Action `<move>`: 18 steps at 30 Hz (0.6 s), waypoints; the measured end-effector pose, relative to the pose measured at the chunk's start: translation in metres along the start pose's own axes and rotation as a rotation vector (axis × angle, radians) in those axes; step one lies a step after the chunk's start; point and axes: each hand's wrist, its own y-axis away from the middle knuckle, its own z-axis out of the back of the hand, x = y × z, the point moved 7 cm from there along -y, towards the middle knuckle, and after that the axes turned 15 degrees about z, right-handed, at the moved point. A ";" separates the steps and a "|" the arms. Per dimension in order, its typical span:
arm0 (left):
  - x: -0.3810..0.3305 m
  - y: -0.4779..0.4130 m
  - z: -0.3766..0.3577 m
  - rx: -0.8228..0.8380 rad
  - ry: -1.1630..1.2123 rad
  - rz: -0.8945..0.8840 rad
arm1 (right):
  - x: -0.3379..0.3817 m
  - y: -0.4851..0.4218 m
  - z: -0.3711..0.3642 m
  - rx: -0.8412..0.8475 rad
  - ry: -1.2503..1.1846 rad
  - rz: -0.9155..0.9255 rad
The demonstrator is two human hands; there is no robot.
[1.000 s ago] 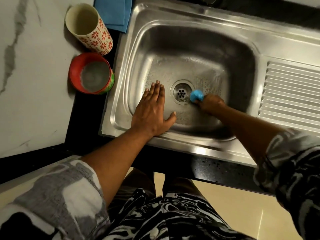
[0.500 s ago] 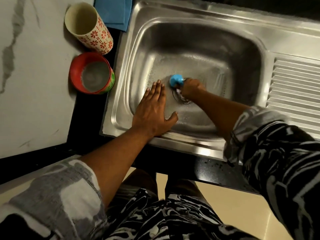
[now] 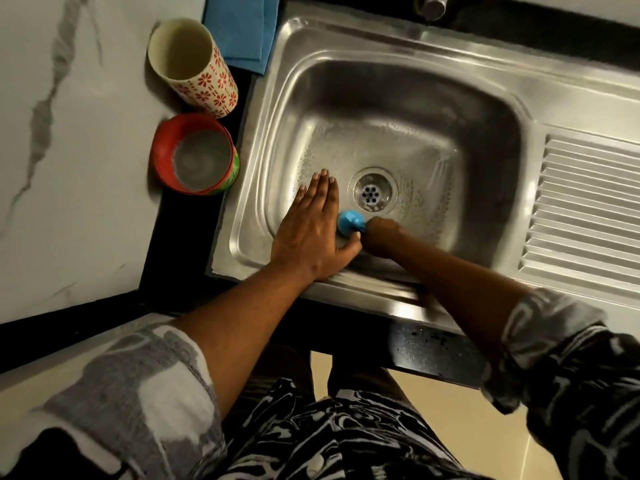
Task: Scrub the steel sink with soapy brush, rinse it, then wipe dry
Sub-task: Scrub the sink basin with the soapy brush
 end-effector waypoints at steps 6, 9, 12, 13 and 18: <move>0.001 0.000 0.002 0.005 0.022 0.003 | -0.004 -0.033 0.053 -0.155 -0.061 -0.031; 0.001 0.001 0.002 -0.001 0.033 0.002 | -0.050 -0.014 0.061 -0.247 -0.160 -0.141; 0.001 0.001 0.001 0.003 0.023 -0.004 | -0.066 0.006 0.032 -0.214 -0.225 -0.215; 0.001 0.001 0.001 0.002 0.023 0.000 | -0.059 0.008 0.027 -0.205 -0.242 -0.208; 0.001 0.002 0.002 0.009 0.035 -0.009 | -0.041 0.017 0.031 -0.207 -0.396 -0.210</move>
